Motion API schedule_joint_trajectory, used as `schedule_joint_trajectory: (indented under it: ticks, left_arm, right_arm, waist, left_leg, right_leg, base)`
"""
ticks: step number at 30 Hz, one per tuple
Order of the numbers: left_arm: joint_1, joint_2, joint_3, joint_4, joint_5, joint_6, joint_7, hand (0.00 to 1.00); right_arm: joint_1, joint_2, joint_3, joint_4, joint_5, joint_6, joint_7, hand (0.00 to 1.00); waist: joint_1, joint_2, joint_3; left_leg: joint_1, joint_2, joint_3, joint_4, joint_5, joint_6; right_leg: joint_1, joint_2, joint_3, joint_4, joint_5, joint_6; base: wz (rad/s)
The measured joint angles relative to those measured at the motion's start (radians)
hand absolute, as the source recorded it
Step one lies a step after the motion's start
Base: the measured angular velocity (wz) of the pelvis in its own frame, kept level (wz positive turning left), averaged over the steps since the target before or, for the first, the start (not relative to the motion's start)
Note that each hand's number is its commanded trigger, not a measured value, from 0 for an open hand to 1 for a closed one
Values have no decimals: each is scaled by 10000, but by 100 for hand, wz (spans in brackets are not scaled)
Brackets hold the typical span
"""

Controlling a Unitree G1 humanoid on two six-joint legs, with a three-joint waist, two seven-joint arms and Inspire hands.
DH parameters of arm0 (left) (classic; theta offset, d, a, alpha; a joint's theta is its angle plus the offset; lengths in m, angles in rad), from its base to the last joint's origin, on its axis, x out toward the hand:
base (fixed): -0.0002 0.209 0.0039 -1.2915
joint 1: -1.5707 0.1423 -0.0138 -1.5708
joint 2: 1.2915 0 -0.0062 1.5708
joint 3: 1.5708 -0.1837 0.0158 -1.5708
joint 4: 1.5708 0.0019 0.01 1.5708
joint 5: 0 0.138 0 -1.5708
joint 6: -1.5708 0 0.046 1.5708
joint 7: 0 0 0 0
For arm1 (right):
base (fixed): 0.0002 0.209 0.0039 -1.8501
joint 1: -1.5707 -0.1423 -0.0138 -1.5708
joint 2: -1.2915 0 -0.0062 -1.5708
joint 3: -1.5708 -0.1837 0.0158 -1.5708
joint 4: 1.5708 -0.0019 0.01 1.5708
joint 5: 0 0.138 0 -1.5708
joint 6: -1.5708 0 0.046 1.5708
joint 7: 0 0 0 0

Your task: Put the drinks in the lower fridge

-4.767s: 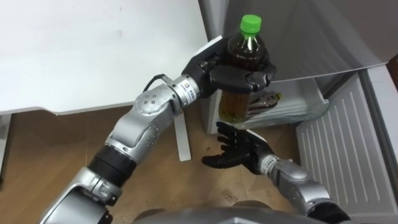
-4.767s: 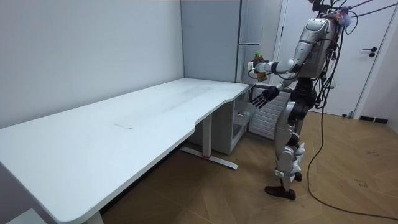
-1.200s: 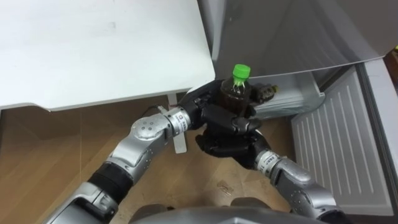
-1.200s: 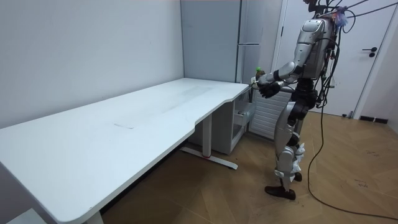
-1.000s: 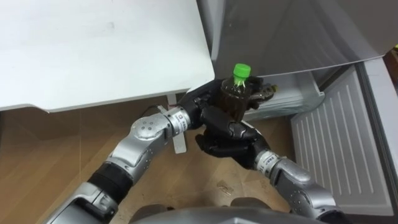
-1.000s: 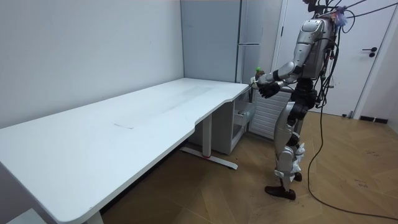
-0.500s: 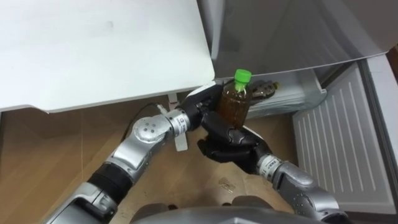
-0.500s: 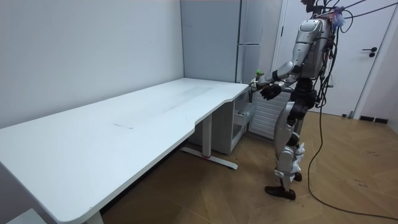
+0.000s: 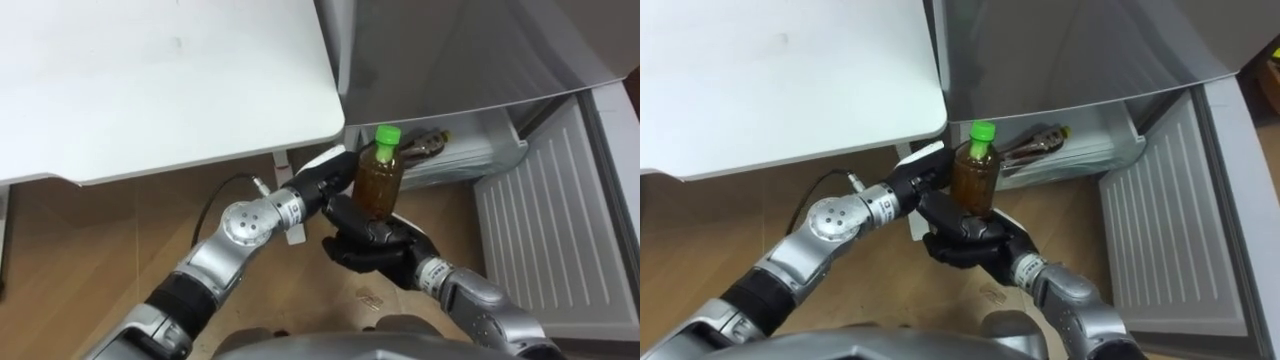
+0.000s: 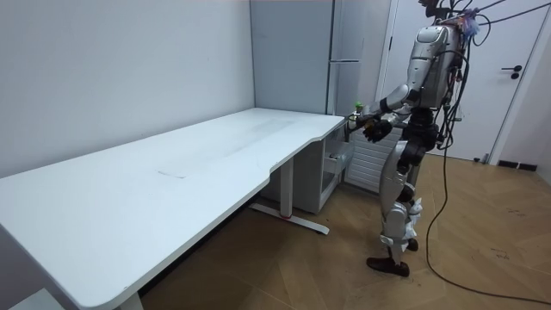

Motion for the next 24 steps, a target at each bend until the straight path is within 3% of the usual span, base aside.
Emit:
schedule_joint_trajectory:
  ticks: [4, 8, 12, 19, 24]
  left_arm:
    - [34, -123, -48, 412, 295, -70, 202, 0]
    - [131, -322, -28, 903, 508, -260, 450, 0]
    - [333, -396, 2, 1041, 565, -336, 598, 0]
    - [416, -480, 12, 1544, 604, -414, 573, 0]
    - [567, -586, 196, 1842, 604, -572, 578, 0]
  right_arm:
    - [-9, 109, -7, 456, -16, 26, -292, 100]
    - [-7, 82, -47, 485, -13, 449, -510, 100]
    - [-7, 140, -122, 619, 12, 563, -592, 100]
    - [-45, 140, -129, 767, 48, 880, -1071, 100]
    - [-60, 135, -127, 933, 88, 949, -1067, 100]
  waist:
    - [-12, 3, -1]
    - [-40, 2, 0]
    - [-183, -19, 12]
    - [-122, -247, 121]
    - [84, -379, 46]
  left_leg:
    - [4, -17, 3, -5, 2, -1]
    - [33, -56, -35, -9, 5, 5]
    - [110, -77, -35, -20, 8, 11]
    - [53, -100, -42, -2, 17, 14]
    - [-95, -94, -61, -6, 22, 12]
  right_leg:
    - [27, -7, -7, -57, -3, 4]
    - [-13, -47, -15, -56, -21, 31]
    - [67, -60, 2, -50, -52, 50]
    - [-22, -83, -1, 12, -194, 55]
    - [-118, -83, -72, -16, -163, 22]
  base:
    - [0]
    - [0]
    - [0]
    - [3]
    - [0]
